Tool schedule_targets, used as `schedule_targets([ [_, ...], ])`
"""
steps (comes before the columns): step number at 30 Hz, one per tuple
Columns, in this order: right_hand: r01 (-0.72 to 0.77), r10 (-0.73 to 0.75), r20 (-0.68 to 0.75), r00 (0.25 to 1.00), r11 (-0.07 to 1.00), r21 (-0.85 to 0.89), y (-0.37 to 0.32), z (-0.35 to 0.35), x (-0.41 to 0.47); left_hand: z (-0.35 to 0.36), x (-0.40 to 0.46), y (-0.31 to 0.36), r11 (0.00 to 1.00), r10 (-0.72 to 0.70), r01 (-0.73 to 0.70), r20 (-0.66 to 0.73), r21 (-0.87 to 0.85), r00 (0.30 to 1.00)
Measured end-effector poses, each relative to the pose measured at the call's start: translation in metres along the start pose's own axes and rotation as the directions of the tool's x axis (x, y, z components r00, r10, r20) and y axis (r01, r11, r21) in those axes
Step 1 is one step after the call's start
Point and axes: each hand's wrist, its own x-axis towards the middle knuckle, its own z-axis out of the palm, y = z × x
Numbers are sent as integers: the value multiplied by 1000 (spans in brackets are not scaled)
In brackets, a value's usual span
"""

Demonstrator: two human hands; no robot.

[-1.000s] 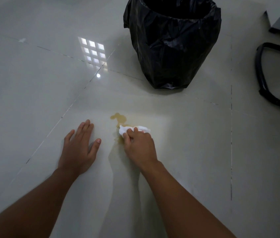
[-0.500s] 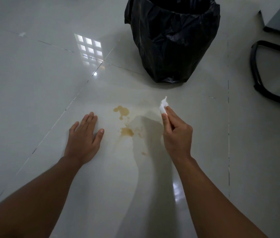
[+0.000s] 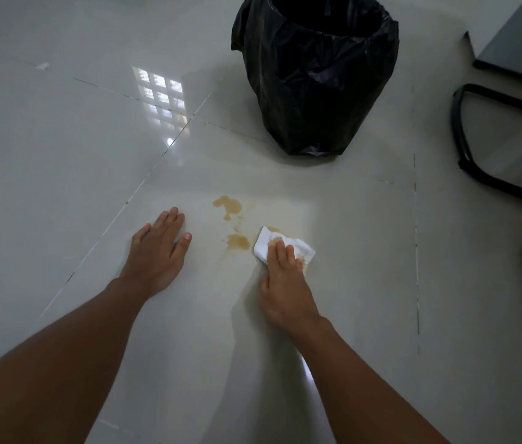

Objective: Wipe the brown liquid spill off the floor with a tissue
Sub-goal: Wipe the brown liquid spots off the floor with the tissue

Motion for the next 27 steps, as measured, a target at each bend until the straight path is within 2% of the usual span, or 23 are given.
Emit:
schedule_targets([
  [2,-49,50,27,998,998,-48,-13,10,-7,0,-1,2,1000,-13,13,2,0,1000],
  [4,-92,92,62,994,996,-9,-22,12,-9,0,-1,3,1000,-11,11,3,2,1000],
  [6,-68,65,65,996,997,46,-18,9,-9,-1,-1,2,1000,-5,5,7,0,1000],
  [9,-2,1,60,998,1000,22,-8,12,-17,0,0,0,1000,-6,6,12,-5,1000],
  [13,13,-12,63,998,1000,-7,-18,26,-26,1,-1,0,1000,12,-12,-11,10,1000],
  [19,36,-34,25,999,997,-67,-20,38,-29,-2,-5,-4,985,114,-109,-29,134,993],
  [27,80,-79,32,996,995,-56,-19,35,-32,0,-6,-3,974,132,-120,-51,194,990],
])
